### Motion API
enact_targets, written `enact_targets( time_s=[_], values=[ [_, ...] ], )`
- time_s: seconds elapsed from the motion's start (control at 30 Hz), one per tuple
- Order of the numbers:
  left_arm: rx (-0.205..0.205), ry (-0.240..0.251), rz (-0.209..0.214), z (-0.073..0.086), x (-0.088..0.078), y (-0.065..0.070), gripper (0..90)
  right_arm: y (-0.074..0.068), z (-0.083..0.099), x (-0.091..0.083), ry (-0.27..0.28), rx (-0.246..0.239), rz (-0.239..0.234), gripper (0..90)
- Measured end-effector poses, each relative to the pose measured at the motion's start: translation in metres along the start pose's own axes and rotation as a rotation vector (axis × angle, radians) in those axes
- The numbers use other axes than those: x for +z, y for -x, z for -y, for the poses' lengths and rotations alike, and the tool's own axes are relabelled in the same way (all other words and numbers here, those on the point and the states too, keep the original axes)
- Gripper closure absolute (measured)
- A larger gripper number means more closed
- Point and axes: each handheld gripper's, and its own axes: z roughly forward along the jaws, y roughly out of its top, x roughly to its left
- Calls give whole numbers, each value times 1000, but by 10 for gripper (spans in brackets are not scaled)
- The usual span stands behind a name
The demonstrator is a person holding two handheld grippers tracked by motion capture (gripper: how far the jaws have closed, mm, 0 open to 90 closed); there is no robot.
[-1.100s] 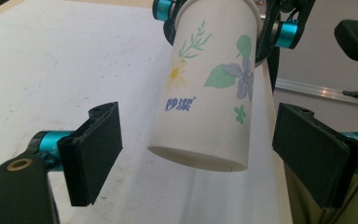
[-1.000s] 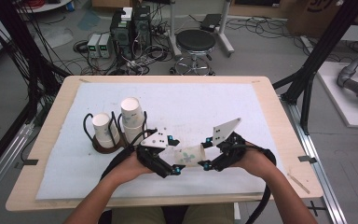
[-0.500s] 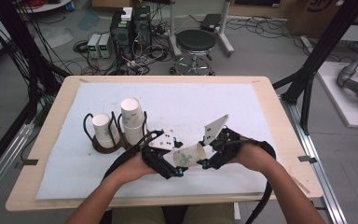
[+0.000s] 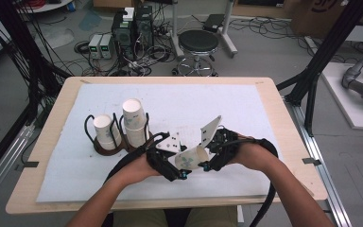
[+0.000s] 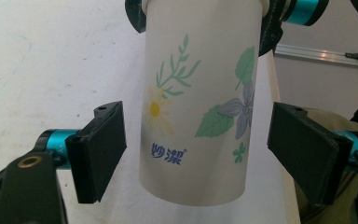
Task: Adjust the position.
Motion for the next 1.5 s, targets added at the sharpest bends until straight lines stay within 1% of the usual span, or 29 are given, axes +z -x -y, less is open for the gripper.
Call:
enact_targets(
  time_s=[0.03, 0.2, 0.3, 0.4, 0.63, 0.8, 0.9, 0.93, 0.97, 1.0, 1.1, 1.33, 1.43, 1.5],
  values=[
    [-4, 0, 0, 0, 1, 0, 196, 0, -2, 1, -14, -10, 3, 371],
    [5, -21, 1, 1, 2, 0, 196, 0, -6, 2, -31, -19, 1, 371],
    [0, -20, 0, 1, 3, 0, 196, 0, -10, 1, -47, -28, 0, 371],
    [5, -33, -1, 1, 4, 0, 196, 0, -12, 1, -55, -32, -3, 371],
    [6, -39, 6, 0, 7, 0, 205, 0, -19, 3, -90, -46, -3, 370],
    [2, -51, 15, 0, 8, 0, 239, -1, -20, 6, -104, -50, -4, 370],
    [5, -60, 20, 0, 9, 0, 283, -1, -21, 8, -118, -55, -9, 369],
    [4, -62, 25, 0, 9, 0, 283, -1, -21, 8, -118, -55, -9, 369],
    [6, -63, 26, 0, 9, 0, 318, -2, -21, 8, -123, -54, -11, 369],
    [8, -64, 23, 0, 10, 1, 318, -2, -21, 8, -123, -54, -11, 369],
    [11, -70, 20, 0, 9, 0, 373, -2, -21, 9, -124, -58, -12, 368],
    [6, -73, 31, 0, 12, 0, 375, -2, -19, 8, -90, -46, -25, 358],
    [2, -69, 28, 0, 11, 0, 374, -1, -16, 8, -63, -10, -35, 336],
    [-6, -55, 21, 0, 11, -1, 373, 1, -12, 7, -20, 18, -38, 301]
  ],
)
